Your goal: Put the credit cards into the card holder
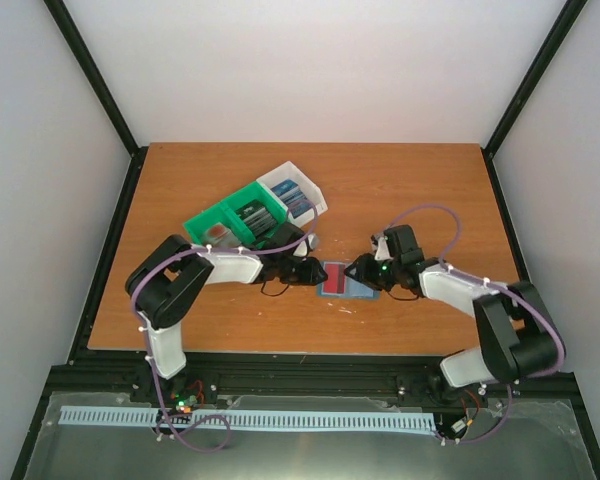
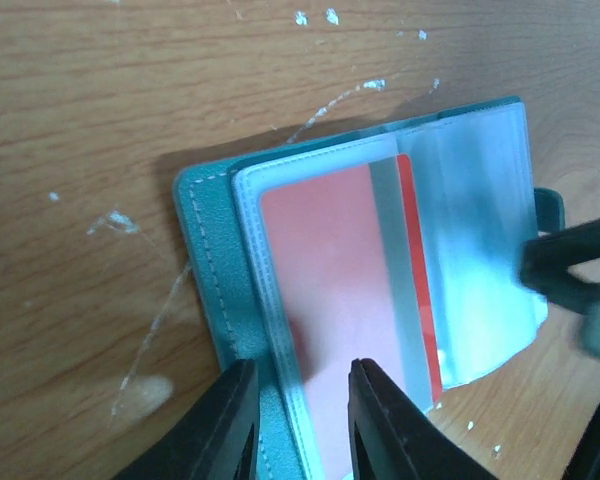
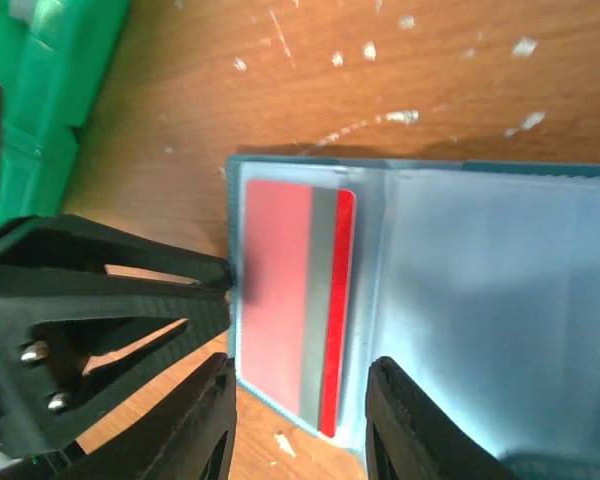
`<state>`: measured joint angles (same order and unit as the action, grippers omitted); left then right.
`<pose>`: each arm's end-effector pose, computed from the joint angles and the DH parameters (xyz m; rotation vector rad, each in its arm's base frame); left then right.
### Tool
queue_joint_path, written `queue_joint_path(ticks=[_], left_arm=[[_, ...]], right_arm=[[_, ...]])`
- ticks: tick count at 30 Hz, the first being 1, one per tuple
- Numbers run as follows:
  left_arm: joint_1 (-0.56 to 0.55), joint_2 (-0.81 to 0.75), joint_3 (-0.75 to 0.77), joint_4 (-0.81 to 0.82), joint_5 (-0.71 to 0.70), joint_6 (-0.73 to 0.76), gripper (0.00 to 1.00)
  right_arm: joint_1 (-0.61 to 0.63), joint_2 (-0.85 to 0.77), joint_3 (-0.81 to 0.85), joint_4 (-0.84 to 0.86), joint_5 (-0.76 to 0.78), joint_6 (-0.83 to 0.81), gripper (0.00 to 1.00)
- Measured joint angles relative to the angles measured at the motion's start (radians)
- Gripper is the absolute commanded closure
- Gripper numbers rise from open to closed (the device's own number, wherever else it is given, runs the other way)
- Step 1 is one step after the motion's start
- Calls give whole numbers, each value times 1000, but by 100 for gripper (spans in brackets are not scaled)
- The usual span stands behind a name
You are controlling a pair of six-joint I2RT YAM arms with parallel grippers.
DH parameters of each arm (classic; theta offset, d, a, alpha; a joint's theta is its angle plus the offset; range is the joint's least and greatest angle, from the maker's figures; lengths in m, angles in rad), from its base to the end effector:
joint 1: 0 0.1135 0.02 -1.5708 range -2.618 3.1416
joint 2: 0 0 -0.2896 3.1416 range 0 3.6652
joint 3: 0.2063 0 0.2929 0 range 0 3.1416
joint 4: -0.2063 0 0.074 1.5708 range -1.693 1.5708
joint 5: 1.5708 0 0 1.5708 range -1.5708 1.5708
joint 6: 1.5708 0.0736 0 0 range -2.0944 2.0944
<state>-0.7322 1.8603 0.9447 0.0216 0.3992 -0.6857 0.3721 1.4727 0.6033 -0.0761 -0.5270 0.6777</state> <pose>0.2886 -0.2979 0.0897 0.2544 2.6885 -1.0308 0.2688 0.1447 0.1098 0.1760 2.6693 1.0539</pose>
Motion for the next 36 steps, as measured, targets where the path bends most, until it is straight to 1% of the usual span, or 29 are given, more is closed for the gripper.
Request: queue_joint_path(ticks=[4, 8, 11, 13, 15, 19, 22, 24, 28, 31, 34, 36], left_arm=[[1, -27, -2, -27, -16, 10, 56], [0, -101, -2, -68, -50, 42, 37], [1, -188, 5, -119, -107, 76, 22], [1, -238, 27, -159, -149, 113, 2], [1, -282, 61, -204, -201, 161, 0], [3, -344, 132, -290, -328, 266, 0], [26, -370, 174, -340, -399, 343, 0], [54, -373, 194, -369, -406, 384, 0], [144, -362, 247, -437, -394, 493, 0], [195, -347, 281, -470, -390, 574, 2], [248, -304, 325, -500, -364, 642, 6], [282, -259, 355, -510, -338, 678, 13]], right_arm=[[2, -127, 14, -99, 84, -13, 56], [2, -218, 26, -200, 154, -30, 53], [2, -283, 26, -270, 195, -42, 50], [2, -319, 26, -308, 213, -50, 49], [2, -347, 26, -338, 225, -58, 48], [2, -389, 26, -378, 231, -73, 47], [2, -392, 29, -396, 231, -81, 47], [2, -391, 31, -399, 230, -83, 47], [2, -375, 42, -396, 222, -86, 47], [2, -354, 51, -385, 215, -86, 47], [2, -336, 56, -369, 206, -85, 47], [2, -328, 56, -359, 203, -85, 47]])
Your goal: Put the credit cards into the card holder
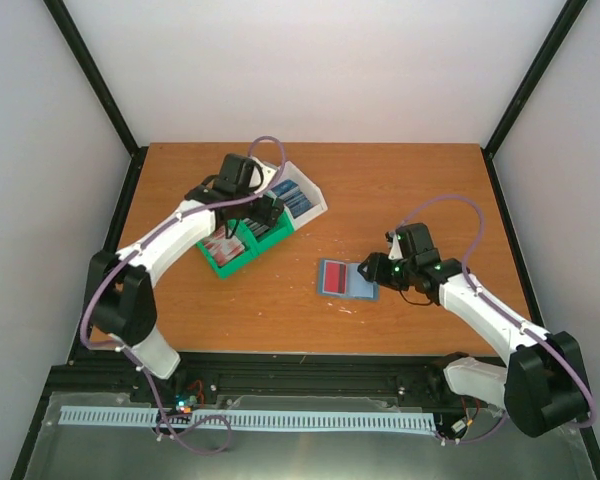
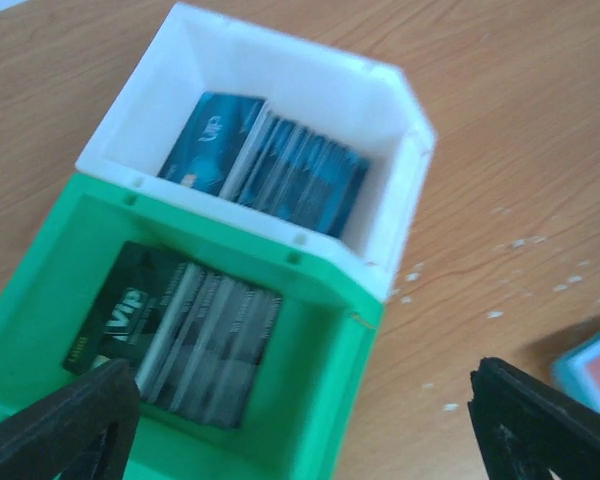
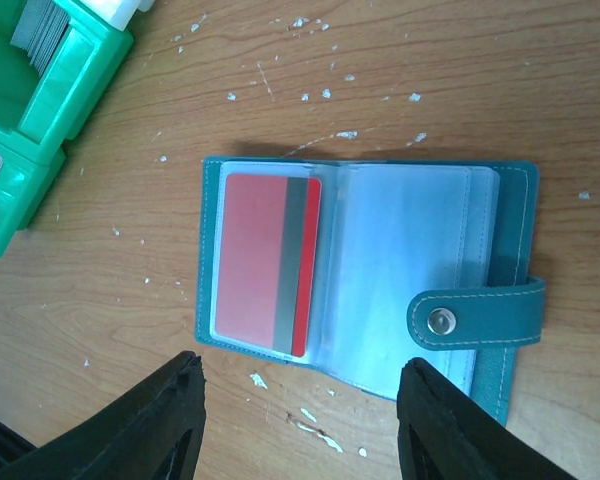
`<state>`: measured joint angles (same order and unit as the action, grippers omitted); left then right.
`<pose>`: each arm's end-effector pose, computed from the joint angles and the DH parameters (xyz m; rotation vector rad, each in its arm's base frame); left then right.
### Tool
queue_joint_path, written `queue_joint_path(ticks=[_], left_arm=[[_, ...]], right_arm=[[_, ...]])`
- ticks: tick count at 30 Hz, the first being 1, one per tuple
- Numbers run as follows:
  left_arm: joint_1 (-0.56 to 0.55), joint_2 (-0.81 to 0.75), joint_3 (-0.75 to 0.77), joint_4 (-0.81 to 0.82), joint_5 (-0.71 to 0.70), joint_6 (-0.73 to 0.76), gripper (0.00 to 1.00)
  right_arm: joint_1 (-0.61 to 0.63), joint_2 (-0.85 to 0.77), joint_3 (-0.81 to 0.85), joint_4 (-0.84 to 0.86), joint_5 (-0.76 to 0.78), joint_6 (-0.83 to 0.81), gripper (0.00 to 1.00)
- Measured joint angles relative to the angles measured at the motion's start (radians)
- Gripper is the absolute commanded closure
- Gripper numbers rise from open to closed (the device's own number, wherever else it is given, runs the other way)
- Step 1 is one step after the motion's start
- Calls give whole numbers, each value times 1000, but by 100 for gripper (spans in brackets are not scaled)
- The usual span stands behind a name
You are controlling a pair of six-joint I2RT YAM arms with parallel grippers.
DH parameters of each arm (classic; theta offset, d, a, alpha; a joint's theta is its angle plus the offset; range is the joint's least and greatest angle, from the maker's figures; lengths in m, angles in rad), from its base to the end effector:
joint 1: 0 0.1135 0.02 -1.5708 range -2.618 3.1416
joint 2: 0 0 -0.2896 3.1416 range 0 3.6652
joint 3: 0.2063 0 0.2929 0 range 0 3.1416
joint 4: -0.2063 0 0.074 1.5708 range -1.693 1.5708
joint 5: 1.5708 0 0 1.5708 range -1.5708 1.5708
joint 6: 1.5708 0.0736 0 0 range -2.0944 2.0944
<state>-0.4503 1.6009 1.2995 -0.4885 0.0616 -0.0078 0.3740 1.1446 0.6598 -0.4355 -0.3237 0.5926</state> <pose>0.3798 -0.1887 0.2704 0.5513 2.3136 -0.2936 0.2418 0.1201 0.1823 0.1415 2.6027 0.7841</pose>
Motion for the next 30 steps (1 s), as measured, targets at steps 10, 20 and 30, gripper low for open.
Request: queue_joint_path(ticks=[10, 20, 30], left_arm=[[114, 347, 253, -132, -34, 106, 31], [142, 504, 367, -180, -90, 169, 47], [147, 567, 406, -204, -104, 209, 63]], right_arm=[[1, 55, 0, 36, -10, 18, 48], [3, 87, -1, 59, -33, 18, 48], [4, 115, -5, 93, -55, 18, 48]])
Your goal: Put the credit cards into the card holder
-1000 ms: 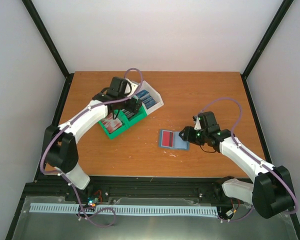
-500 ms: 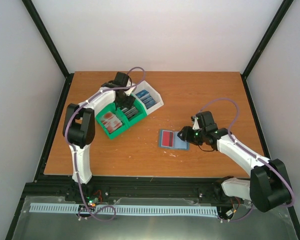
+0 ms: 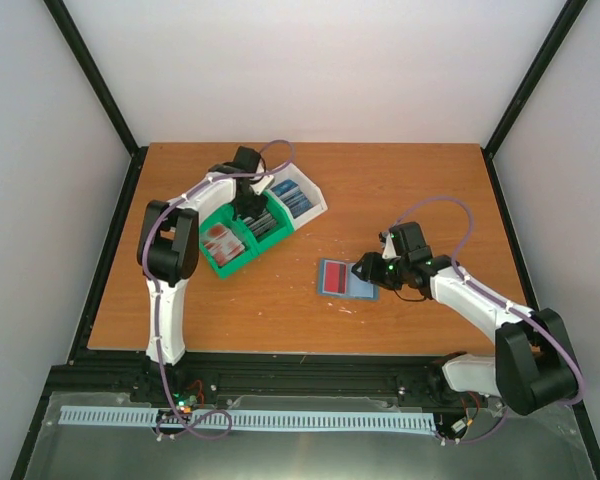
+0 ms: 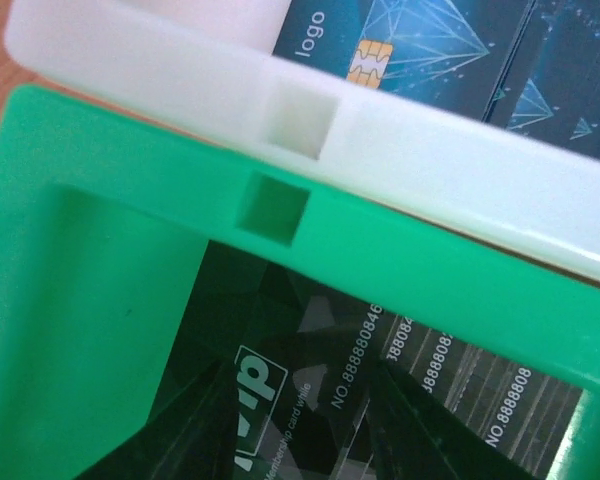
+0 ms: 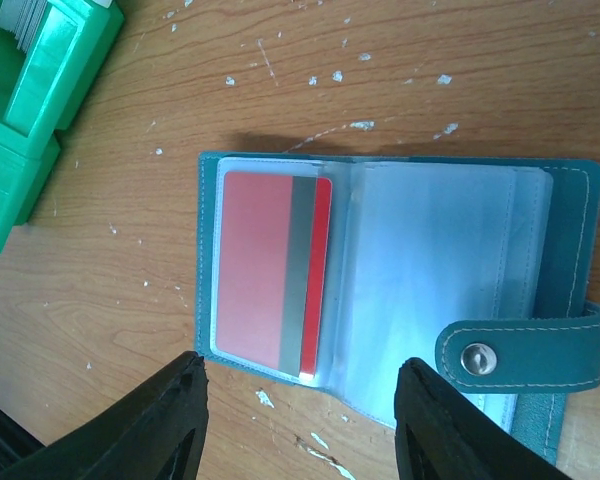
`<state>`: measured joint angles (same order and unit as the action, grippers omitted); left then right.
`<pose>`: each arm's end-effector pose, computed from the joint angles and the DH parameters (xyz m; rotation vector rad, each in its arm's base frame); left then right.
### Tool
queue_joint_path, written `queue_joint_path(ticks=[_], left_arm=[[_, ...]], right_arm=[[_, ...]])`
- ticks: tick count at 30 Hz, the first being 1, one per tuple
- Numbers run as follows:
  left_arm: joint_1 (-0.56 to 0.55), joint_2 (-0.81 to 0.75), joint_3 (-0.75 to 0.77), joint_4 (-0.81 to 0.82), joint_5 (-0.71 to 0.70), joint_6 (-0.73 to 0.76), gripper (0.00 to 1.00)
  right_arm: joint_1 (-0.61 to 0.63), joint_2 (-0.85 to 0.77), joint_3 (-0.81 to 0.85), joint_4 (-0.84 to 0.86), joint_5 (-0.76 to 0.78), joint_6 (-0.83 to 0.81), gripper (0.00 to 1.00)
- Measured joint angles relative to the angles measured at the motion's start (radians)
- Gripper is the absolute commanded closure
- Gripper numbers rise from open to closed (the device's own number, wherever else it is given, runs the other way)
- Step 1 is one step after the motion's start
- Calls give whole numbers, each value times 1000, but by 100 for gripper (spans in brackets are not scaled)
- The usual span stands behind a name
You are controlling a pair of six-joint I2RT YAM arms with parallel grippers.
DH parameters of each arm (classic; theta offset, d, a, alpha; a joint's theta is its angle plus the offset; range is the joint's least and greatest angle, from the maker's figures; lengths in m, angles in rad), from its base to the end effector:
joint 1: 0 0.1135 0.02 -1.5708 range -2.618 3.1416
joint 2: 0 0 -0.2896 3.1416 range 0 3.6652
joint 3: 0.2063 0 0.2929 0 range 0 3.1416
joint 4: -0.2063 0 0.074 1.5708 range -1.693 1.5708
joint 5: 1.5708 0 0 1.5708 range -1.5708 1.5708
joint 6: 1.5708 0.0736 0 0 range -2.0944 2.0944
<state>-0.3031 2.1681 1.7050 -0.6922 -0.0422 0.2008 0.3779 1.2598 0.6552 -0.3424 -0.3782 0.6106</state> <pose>0.5027 -0.1540 0.1436 0.6675 2.6414 0.0280 0.2544 0.1302 0.1600 0.1447 2.6419 0.8488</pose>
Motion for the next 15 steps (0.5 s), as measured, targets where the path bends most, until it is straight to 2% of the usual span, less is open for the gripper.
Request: queue_joint_path(ticks=[8, 15], left_arm=[[6, 11, 26, -19, 5, 8, 70], [11, 13, 55, -36, 5, 9, 70]], right_arm=[[3, 17, 0, 5, -3, 0, 49], [3, 17, 0, 11, -3, 0, 49]])
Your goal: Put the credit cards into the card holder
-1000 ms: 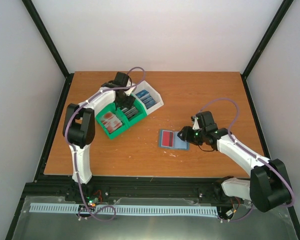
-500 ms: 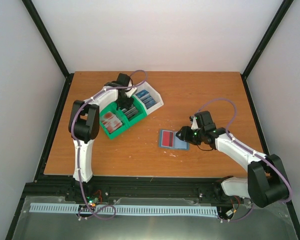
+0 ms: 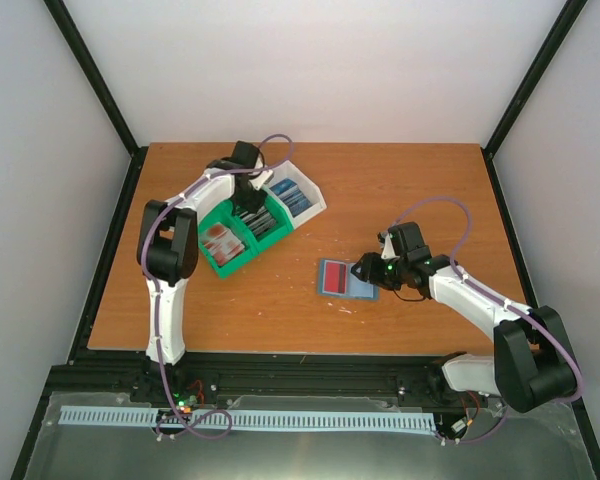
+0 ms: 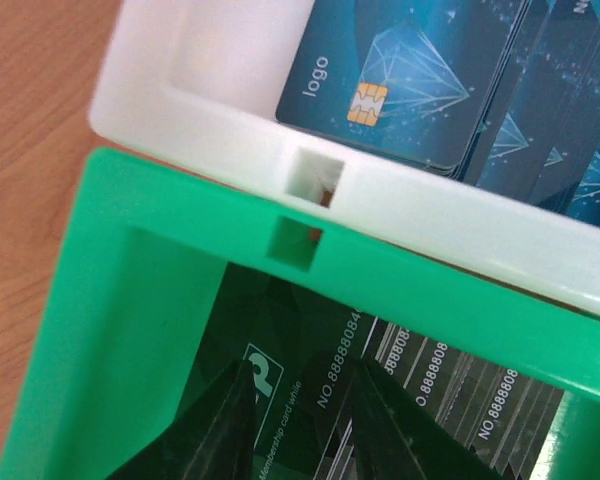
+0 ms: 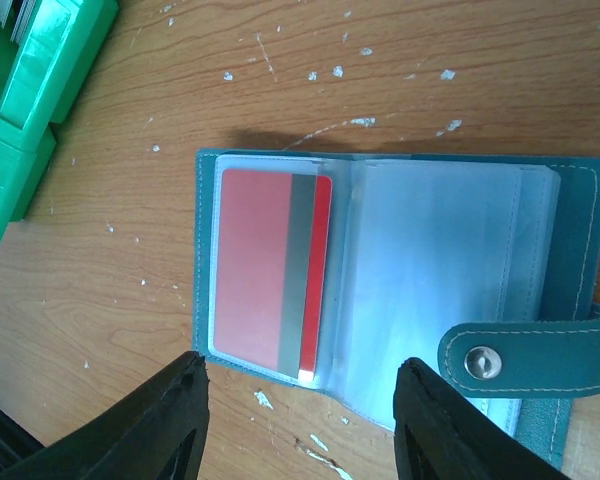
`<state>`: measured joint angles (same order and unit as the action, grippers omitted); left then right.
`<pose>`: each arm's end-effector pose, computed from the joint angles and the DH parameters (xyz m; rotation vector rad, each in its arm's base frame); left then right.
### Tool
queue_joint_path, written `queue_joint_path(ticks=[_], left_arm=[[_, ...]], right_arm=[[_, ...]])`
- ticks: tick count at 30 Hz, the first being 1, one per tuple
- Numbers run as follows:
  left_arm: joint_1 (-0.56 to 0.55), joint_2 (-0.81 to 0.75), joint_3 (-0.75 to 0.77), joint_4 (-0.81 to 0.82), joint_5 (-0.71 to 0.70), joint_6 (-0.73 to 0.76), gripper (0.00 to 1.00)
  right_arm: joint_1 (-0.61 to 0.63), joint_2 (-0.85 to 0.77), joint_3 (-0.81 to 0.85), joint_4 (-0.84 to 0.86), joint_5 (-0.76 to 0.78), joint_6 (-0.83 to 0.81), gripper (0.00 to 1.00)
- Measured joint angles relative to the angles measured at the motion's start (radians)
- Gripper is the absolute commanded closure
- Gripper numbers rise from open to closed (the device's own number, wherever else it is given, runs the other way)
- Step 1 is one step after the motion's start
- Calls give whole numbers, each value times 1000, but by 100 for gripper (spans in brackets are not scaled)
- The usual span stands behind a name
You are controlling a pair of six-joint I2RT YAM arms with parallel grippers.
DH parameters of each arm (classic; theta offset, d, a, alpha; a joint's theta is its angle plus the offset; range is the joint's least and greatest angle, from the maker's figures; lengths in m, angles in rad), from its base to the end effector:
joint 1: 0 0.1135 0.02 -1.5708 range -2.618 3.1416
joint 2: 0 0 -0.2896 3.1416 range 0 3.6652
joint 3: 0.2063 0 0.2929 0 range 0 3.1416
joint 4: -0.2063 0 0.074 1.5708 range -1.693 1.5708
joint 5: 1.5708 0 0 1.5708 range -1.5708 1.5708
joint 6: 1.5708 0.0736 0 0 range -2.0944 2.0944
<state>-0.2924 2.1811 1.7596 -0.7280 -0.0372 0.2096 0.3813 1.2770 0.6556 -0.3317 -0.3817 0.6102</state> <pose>0.5106 -0.1509 0.1536 0.6649 2.6365 0.0265 0.2558 0.1321 0.1566 0.1403 2.6495 0.8520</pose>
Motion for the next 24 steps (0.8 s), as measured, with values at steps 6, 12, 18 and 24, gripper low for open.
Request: queue_joint_path(ticks=[6, 12, 18, 24], left_arm=[[10, 0, 23, -7, 4, 1, 68], [18, 10, 24, -23, 18, 3, 61], [18, 31, 29, -43, 46, 3, 59], [27, 41, 50, -59, 73, 3, 58]], right_arm=[[0, 0, 0, 0, 0, 0, 49], [0, 0, 0, 0, 0, 0, 49], [0, 0, 0, 0, 0, -2, 49], [0, 0, 0, 0, 0, -4, 49]])
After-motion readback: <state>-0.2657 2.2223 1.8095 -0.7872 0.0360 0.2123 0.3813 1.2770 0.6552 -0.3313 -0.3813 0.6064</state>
